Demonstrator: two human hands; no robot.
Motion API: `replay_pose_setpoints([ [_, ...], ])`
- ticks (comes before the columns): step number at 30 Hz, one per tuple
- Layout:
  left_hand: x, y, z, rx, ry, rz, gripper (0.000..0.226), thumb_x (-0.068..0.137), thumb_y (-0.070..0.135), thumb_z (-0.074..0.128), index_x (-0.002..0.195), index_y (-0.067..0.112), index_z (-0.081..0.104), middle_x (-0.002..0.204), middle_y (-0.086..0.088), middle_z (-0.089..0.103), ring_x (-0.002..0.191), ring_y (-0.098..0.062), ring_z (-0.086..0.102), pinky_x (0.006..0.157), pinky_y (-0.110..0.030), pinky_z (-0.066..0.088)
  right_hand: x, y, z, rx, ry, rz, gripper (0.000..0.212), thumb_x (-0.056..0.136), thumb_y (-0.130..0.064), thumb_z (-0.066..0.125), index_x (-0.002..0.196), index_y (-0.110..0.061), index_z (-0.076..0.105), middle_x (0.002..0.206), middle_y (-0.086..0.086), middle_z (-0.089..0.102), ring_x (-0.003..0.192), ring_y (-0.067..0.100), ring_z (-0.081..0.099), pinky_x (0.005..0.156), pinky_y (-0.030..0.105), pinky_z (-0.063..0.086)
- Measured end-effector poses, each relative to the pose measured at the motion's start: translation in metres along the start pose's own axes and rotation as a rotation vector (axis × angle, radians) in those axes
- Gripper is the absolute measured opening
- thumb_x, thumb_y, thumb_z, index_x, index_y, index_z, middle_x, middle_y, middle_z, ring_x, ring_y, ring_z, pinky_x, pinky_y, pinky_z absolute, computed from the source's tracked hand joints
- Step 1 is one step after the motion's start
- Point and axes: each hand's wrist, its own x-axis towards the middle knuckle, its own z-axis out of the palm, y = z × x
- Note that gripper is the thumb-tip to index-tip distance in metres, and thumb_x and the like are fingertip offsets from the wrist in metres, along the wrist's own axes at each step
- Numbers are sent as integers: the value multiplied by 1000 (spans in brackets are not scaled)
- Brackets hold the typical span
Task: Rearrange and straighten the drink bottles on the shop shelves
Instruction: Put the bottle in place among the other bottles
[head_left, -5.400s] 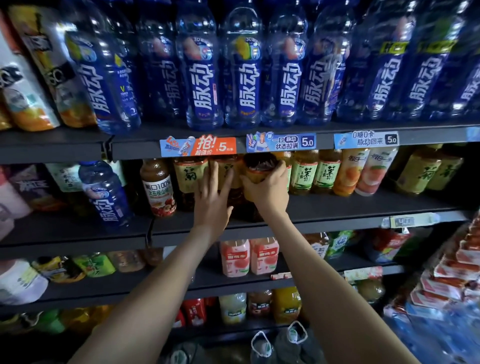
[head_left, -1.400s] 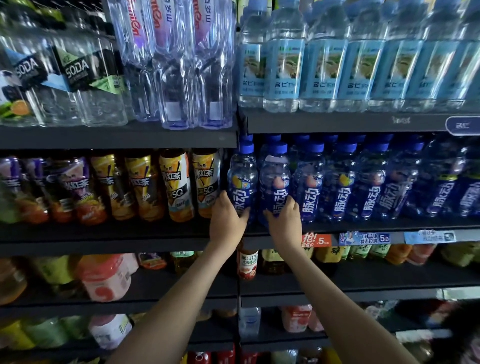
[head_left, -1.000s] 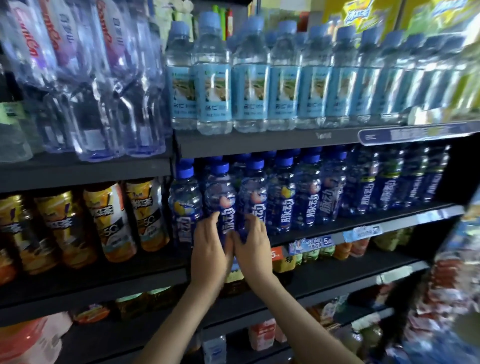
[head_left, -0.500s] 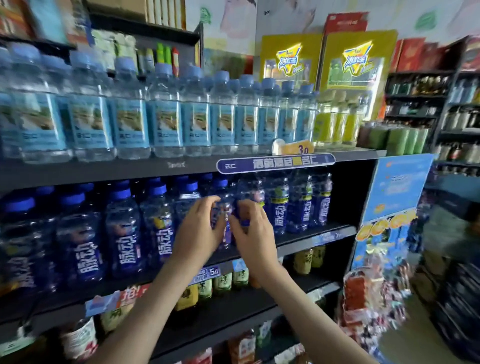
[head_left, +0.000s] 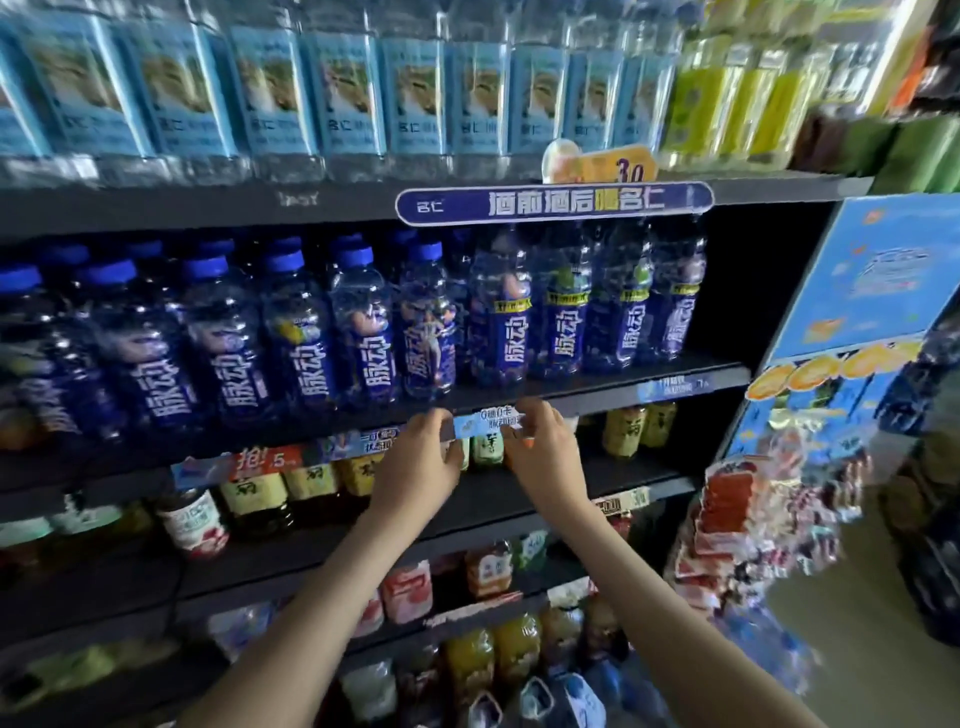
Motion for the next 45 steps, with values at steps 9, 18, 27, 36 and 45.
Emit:
replay_pose_setpoints([
  [9, -43, -75, 12, 75, -143, -175, 35, 92, 26, 54, 124, 11, 52, 123, -8, 56, 111, -28, 55, 81, -37, 46, -40, 13, 73, -49, -197, 61, 32, 93, -22, 57, 120, -5, 51, 114, 11, 57, 100, 28, 55, 79, 33, 42],
  [18, -97, -196, -36, 112, -204, -276, 30, 93, 23, 50, 122, 14, 53, 120, -7, 59, 107, -28, 58, 81, -36, 48, -95, -40, 183, -65, -308, 130, 28, 92, -20, 56, 118, -8, 53, 116, 10, 57, 102, 27, 56, 80, 32, 42],
  [27, -174, -291, -95, 191, -360, -351, 32, 95, 24, 48, 123, 10, 48, 122, -11, 56, 109, -31, 55, 83, -38, 46, -168, -84, 264, -94, -368, 173, 24, 92, -16, 57, 110, -1, 53, 102, 17, 59, 100, 34, 54, 72, 32, 35],
  [36, -245, -316, -132, 132, -272, -499, 34, 96, 26, 46, 128, 13, 46, 122, -9, 55, 106, -27, 56, 83, -38, 48, -215, -121, 292, -135, -522, 95, 30, 92, -16, 55, 120, -6, 50, 114, 14, 57, 100, 31, 57, 73, 29, 40],
  [45, -308, -338, -198, 202, -142, -687, 31, 95, 25, 46, 123, 13, 48, 119, -8, 55, 103, -27, 57, 72, -34, 44, -261, -175, 325, -48, -668, -23, 36, 93, -19, 53, 126, -6, 49, 122, 14, 54, 102, 31, 57, 73, 30, 43],
])
